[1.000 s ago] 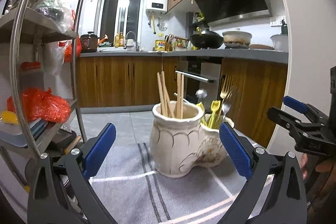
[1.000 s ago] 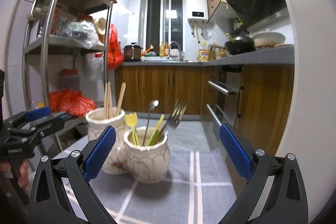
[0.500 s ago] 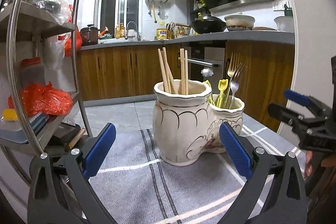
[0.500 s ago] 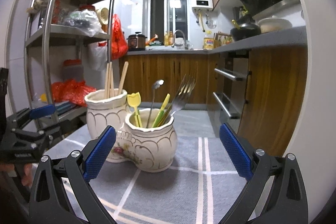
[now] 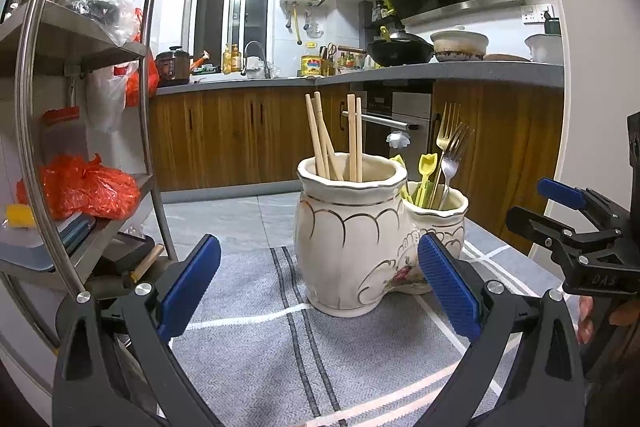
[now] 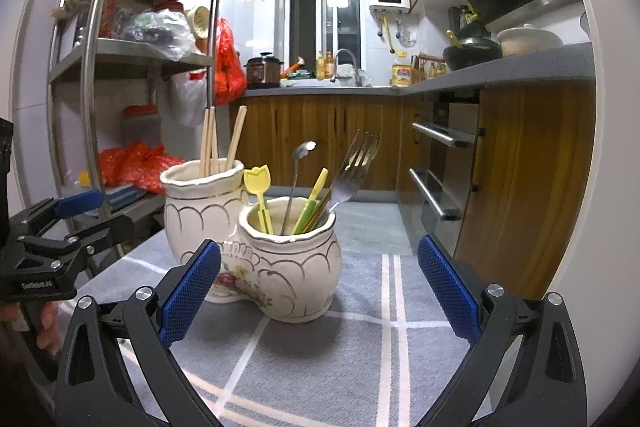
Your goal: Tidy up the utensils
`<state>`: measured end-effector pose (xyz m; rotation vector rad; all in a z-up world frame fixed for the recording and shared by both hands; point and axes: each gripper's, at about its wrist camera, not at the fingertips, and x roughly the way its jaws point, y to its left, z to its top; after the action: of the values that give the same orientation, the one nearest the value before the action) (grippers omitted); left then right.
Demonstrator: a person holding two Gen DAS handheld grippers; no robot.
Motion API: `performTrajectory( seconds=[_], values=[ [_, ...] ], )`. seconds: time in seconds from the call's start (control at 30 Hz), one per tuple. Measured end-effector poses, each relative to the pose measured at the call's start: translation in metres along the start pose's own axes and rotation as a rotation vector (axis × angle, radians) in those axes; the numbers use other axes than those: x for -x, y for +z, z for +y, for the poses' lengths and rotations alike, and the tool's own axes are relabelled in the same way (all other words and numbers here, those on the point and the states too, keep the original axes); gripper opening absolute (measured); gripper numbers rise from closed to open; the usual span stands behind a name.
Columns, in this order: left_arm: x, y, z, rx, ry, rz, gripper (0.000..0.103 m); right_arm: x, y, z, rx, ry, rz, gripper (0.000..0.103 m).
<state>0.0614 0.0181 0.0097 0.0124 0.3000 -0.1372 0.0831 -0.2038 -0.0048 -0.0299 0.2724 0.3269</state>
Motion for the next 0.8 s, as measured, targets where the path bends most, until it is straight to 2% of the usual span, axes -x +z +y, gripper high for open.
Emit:
performTrajectory(
  seconds=[0.8],
  values=[
    [-0.0002, -0.0003, 0.0, -0.002, 0.006, 0.002, 0.097, 0.0002, 0.0003, -0.0001, 0.001, 0.0, 0.002, 0.098]
  ],
)
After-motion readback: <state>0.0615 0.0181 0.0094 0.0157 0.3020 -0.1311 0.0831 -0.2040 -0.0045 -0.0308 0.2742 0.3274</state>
